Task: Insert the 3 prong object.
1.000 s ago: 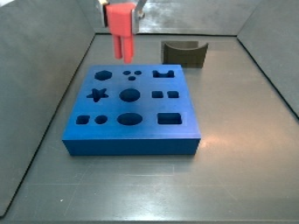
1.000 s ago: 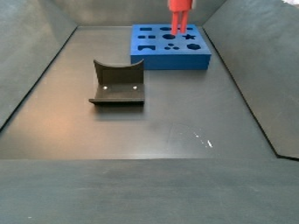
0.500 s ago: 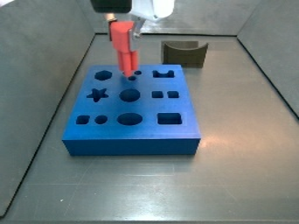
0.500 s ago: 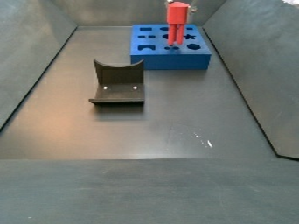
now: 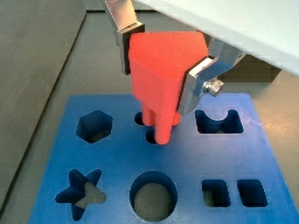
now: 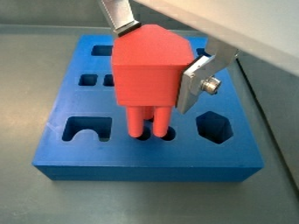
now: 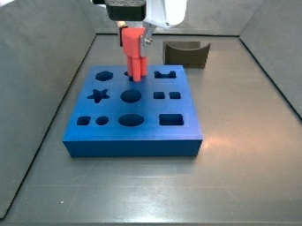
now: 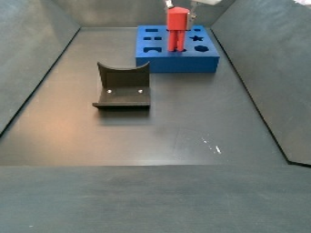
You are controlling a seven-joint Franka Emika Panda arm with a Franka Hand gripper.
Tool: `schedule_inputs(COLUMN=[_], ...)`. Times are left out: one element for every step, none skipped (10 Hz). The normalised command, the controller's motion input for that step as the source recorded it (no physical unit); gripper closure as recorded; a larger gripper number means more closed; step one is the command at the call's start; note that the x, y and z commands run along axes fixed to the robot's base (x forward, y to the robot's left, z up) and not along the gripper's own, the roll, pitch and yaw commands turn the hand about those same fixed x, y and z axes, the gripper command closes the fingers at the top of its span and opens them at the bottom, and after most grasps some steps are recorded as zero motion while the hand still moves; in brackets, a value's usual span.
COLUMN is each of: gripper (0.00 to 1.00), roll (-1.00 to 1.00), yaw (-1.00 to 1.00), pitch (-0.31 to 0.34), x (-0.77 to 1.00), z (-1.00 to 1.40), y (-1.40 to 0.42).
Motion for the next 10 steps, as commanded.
schedule_inputs(gripper=[1.00, 1.00, 1.00, 1.00, 1.00, 1.00, 1.00, 1.00, 1.00, 1.00], roll=[0.04, 0.00, 0.00, -0.06, -0.04, 0.00, 0.06, 0.03, 0.01, -0.05], yaw=[-0.36, -0.12, 0.00, 0.00, 0.00, -0.05, -0.10, -0.06, -0.05, 0.00], pitch=[-0.003, -0.011, -0.011, -0.023, -0.027, -0.019, -0.060, -0.066, -0.030, -0.029], x=[-0.03, -0.28, -0.34, -0.26, 0.00, 0.21, 0.23, 0.23, 0.25, 0.00], z=[-0.51, -0.29, -0.22, -0.23, -0.38, -0.56, -0.61, -0.58, -0.46, -0.11], y=[0.05, 0.07, 0.05, 0.04, 0.00, -0.07, -0.13, -0.11, -0.12, 0.00])
